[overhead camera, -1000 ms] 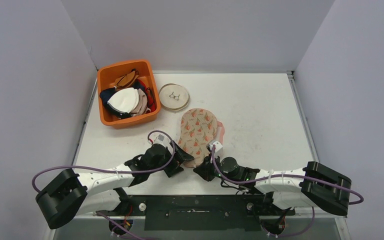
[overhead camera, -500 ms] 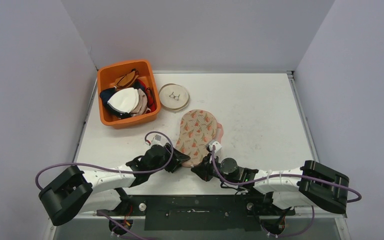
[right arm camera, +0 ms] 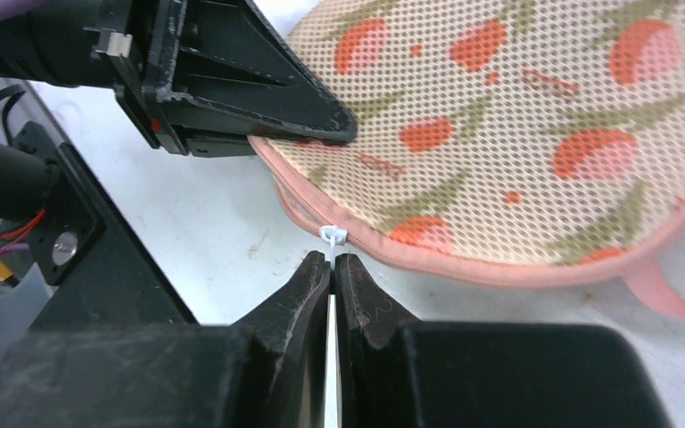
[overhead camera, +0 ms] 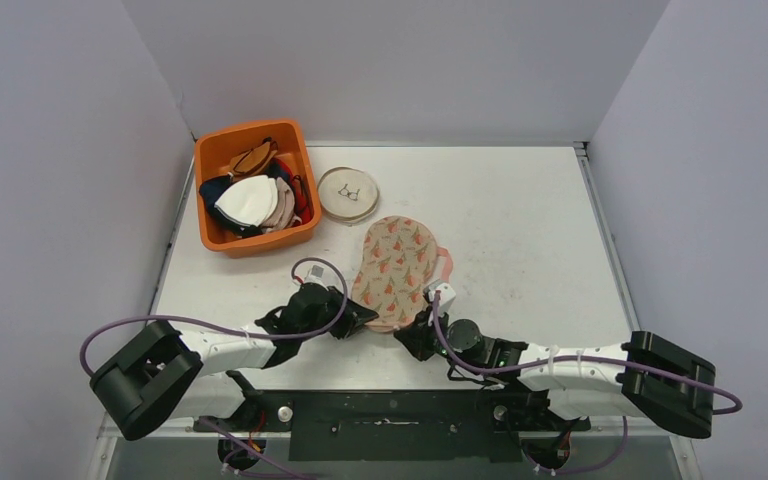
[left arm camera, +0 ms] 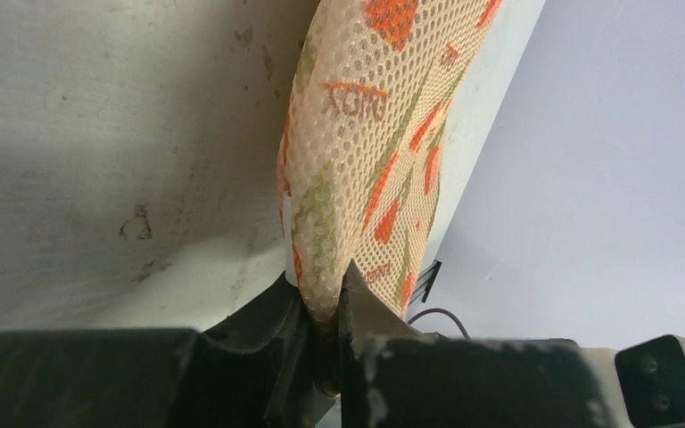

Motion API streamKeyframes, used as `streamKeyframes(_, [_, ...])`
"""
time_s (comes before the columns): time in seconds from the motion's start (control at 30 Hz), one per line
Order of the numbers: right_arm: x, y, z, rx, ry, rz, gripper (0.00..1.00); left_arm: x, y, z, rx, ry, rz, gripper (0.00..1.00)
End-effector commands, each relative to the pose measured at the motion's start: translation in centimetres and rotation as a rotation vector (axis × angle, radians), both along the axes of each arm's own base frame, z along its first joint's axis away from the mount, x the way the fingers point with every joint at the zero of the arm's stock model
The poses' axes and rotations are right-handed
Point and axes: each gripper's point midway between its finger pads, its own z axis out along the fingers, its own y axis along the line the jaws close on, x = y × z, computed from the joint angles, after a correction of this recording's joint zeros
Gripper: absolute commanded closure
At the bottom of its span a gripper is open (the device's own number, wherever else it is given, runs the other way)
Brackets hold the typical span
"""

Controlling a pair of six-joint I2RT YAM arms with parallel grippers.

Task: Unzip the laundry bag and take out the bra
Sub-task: Unzip the laundry bag at the center of the board.

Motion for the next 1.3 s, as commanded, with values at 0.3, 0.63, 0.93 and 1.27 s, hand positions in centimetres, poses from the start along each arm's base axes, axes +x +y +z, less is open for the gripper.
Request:
streamKeyframes(0.3, [2.4, -5.6, -1.2, -0.089, -0.011, -0.276, 0.95, 2.1, -1.4, 0.7, 0.050, -0.081, -0.132, 1.00])
streamKeyframes(0.63, [1.6, -6.5, -1.2, -0.084, -0.007, -0.261, 0.95, 4.2, -3.8, 0.7, 0.088, -0.097, -0.248, 1.00])
streamKeyframes(0.93, [1.3, -3.3, 0.8, -0.020, -0.004, -0.164, 0.95, 6.4, -4.9, 1.9, 0.121, -0.121, -0.267, 0.47])
streamKeyframes(1.27, [1.7, 1.2, 2.6, -0.003, -0.017, -0.059, 0.95, 0.9, -1.9, 1.5, 0.099, -0.064, -0.230, 0.16])
